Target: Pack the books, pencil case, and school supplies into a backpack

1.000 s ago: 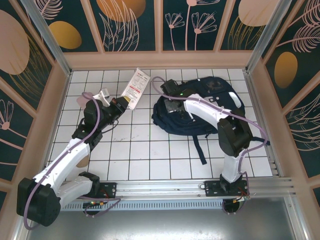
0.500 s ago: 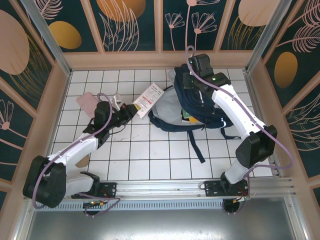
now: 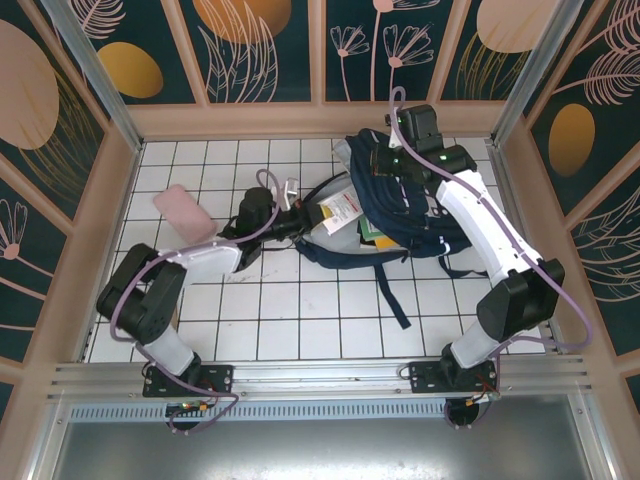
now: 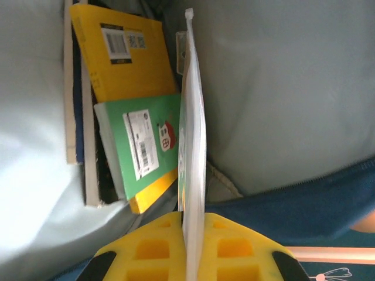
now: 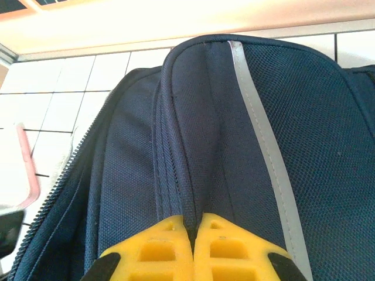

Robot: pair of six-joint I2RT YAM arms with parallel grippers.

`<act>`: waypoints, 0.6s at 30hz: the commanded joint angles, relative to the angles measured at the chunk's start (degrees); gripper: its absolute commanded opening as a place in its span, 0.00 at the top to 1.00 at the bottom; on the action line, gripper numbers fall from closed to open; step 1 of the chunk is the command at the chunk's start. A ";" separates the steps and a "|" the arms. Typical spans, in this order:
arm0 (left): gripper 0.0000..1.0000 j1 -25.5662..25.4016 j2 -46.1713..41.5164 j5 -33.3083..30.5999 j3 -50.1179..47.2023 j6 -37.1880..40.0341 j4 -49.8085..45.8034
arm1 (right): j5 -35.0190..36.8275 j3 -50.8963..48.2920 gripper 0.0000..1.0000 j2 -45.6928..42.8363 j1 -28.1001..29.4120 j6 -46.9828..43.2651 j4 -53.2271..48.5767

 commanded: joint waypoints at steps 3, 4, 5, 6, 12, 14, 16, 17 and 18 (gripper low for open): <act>1.00 0.10 9.73 4.73 10.74 1.23 1.77 | -8.02 0.61 1.00 -5.79 -0.09 1.74 10.40; 1.00 0.08 11.29 4.95 12.28 1.55 1.13 | -8.54 0.54 1.00 -5.97 -0.10 1.80 10.45; 1.00 0.04 12.97 5.15 13.90 2.07 0.43 | -9.33 0.40 1.00 -6.20 -0.11 1.84 10.62; 1.00 0.10 14.67 5.11 15.52 2.38 -0.34 | -9.91 0.18 1.00 -6.39 -0.18 1.91 10.82; 1.00 -0.40 23.73 4.65 24.55 3.06 -4.01 | -12.35 -0.93 1.00 -6.96 -0.37 2.59 11.66; 0.97 -0.78 25.93 3.96 27.82 4.07 -6.38 | -12.93 -1.08 1.00 -6.96 -0.41 2.62 11.72; 0.94 -1.26 27.83 3.01 30.60 5.40 -9.10 | -13.05 -1.09 1.00 -6.98 -0.51 2.52 11.61; 0.92 -1.41 28.85 2.62 31.75 5.91 -10.44 | -13.03 -1.06 1.00 -6.96 -0.57 2.41 11.55; 0.87 -1.41 29.70 2.54 32.68 6.07 -11.06 | -13.03 -1.13 1.00 -6.98 -0.71 2.33 11.46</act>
